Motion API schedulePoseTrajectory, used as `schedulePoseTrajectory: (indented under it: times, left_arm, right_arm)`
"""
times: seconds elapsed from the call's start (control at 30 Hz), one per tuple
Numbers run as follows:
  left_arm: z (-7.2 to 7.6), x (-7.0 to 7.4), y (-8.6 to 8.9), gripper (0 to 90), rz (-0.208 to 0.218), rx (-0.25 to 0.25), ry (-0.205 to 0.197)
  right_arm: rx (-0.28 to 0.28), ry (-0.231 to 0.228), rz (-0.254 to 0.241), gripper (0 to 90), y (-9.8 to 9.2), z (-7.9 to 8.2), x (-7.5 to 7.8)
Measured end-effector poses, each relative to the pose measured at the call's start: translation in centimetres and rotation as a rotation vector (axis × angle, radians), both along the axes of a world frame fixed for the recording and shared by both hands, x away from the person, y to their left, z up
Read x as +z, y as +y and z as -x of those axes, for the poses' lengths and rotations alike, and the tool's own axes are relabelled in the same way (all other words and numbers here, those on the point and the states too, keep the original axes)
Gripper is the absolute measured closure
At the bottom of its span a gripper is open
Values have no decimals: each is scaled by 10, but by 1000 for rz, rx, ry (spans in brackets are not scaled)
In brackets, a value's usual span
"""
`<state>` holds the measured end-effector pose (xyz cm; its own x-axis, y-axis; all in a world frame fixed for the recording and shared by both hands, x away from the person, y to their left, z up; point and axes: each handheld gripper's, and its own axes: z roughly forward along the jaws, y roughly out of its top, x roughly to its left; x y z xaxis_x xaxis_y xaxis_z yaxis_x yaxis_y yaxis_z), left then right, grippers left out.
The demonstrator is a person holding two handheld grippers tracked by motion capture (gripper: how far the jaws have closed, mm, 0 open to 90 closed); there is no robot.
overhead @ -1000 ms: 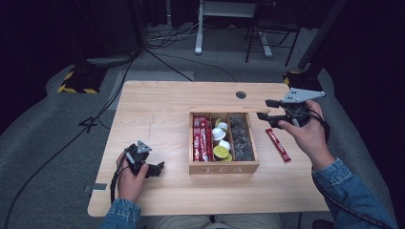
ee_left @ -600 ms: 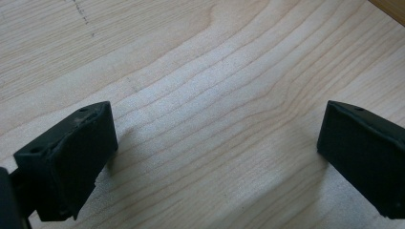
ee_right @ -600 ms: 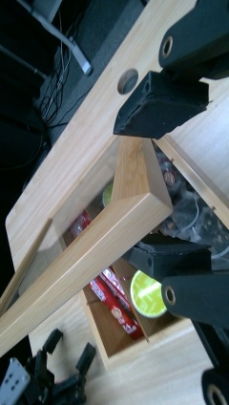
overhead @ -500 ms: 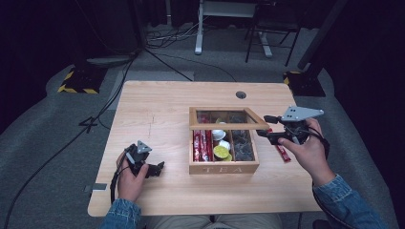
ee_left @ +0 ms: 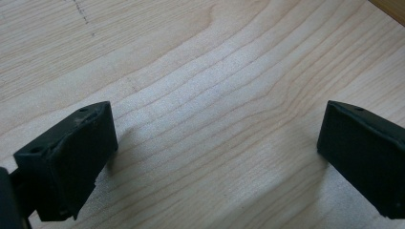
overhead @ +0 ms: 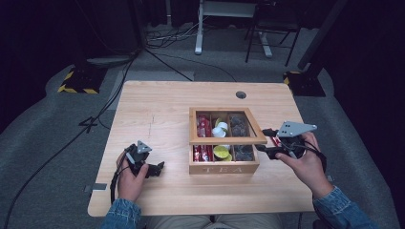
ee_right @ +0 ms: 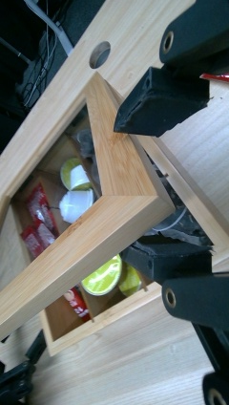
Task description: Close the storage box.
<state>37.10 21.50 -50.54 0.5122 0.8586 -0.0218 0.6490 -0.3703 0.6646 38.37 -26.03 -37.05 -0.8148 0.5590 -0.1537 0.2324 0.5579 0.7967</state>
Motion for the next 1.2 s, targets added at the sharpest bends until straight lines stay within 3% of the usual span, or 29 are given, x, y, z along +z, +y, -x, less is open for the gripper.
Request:
schedulePoseTrajectory:
  times: [0.47,0.77,1.2]
  left_arm:
    - [0,0,0,1,-2,0,-1]
    - [0,0,0,1,0,0,0]
    - [0,0,0,1,0,0,0]
  right_arm:
    - [4,36,38,345,0,7,-26]
    - [10,88,57,349,0,8,-43]
    - [35,156,108,350,2,9,-55]
